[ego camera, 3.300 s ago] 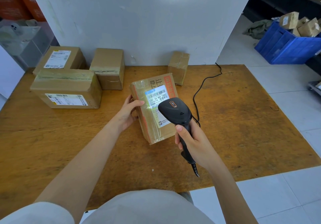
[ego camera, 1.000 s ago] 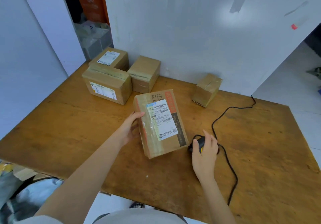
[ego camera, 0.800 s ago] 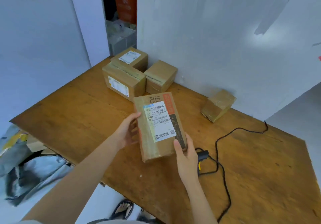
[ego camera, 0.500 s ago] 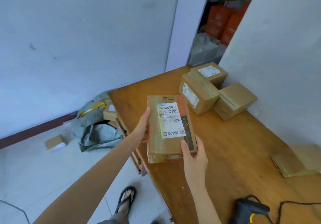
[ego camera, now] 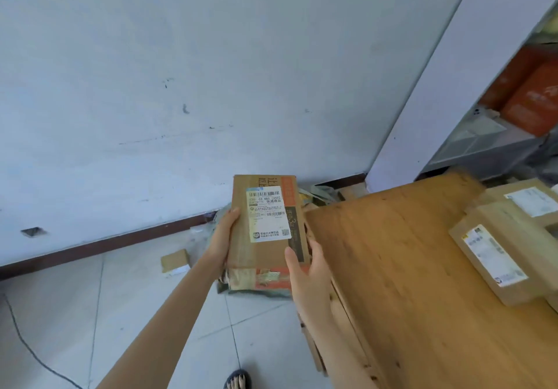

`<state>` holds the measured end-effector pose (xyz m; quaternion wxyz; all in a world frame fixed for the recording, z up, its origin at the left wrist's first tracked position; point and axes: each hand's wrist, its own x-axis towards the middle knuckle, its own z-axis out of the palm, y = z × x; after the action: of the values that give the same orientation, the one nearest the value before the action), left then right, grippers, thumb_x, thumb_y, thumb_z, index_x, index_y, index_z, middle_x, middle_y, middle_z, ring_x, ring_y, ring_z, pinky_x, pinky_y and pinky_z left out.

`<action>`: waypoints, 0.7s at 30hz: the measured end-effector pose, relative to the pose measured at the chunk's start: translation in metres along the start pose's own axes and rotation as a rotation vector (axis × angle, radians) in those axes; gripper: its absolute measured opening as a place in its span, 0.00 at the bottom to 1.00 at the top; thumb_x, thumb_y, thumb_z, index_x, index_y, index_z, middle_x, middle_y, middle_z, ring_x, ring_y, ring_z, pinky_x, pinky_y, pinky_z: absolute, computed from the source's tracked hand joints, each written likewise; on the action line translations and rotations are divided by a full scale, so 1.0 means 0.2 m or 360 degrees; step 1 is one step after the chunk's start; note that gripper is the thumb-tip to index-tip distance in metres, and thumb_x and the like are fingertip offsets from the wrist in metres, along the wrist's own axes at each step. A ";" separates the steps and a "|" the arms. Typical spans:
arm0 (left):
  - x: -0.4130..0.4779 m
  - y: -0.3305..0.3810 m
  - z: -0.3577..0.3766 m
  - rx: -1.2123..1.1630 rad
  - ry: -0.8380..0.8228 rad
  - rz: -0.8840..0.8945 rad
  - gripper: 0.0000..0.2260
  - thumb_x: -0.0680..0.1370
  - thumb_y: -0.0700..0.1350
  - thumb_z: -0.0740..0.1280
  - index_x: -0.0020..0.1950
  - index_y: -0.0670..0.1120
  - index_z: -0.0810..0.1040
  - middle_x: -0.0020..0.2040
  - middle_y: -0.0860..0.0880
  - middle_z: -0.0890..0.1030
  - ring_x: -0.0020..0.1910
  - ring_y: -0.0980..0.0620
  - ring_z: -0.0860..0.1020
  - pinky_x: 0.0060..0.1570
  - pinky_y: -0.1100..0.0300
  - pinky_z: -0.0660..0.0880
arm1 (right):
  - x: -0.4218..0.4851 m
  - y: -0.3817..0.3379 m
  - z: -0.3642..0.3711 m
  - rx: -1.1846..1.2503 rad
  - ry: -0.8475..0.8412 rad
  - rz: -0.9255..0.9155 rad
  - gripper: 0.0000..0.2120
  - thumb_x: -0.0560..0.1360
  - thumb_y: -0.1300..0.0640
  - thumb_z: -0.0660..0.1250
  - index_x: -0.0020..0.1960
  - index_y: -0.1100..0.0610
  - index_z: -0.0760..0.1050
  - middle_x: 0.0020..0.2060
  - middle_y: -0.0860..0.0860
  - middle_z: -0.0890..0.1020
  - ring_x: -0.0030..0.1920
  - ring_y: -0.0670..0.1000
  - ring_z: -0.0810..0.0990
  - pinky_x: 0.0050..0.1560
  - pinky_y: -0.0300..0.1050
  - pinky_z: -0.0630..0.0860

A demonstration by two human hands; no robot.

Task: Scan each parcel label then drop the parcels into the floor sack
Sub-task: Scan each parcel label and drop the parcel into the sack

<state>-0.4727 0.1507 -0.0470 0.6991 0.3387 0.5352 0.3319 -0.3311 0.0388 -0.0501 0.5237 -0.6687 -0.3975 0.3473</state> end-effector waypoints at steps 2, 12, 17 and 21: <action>0.12 0.09 -0.11 0.0075 0.0028 -0.0011 0.19 0.82 0.54 0.57 0.64 0.44 0.76 0.54 0.42 0.84 0.45 0.47 0.84 0.37 0.58 0.80 | 0.10 0.00 0.16 -0.0025 -0.0022 0.0028 0.11 0.77 0.52 0.67 0.59 0.45 0.71 0.52 0.42 0.80 0.52 0.40 0.79 0.50 0.37 0.78; 1.00 0.29 -0.15 0.0476 0.0045 -0.0328 0.20 0.81 0.58 0.58 0.70 0.50 0.68 0.59 0.45 0.80 0.57 0.45 0.80 0.59 0.47 0.77 | 0.81 0.17 0.52 -0.0103 0.0032 0.0381 0.15 0.79 0.55 0.64 0.65 0.52 0.68 0.54 0.43 0.79 0.50 0.35 0.77 0.44 0.25 0.73; 1.43 0.48 0.04 0.0718 -0.0253 -0.0244 0.23 0.83 0.46 0.59 0.78 0.48 0.60 0.68 0.44 0.75 0.62 0.44 0.77 0.61 0.51 0.75 | 1.25 0.21 0.51 -0.0213 0.0114 0.0529 0.17 0.80 0.52 0.61 0.68 0.52 0.65 0.62 0.49 0.78 0.56 0.44 0.79 0.50 0.28 0.72; 1.69 0.56 0.06 0.0971 -0.0357 -0.0210 0.27 0.80 0.38 0.64 0.77 0.44 0.60 0.71 0.44 0.70 0.65 0.43 0.73 0.60 0.55 0.75 | 1.46 0.25 0.51 -0.0383 0.0153 0.0613 0.25 0.81 0.53 0.60 0.76 0.55 0.58 0.70 0.50 0.70 0.66 0.45 0.69 0.60 0.33 0.62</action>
<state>-0.4033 0.4910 -0.1291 0.6401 0.5314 0.5504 0.0708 -0.2837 0.3372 -0.1340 0.3825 -0.8057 -0.2756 0.3586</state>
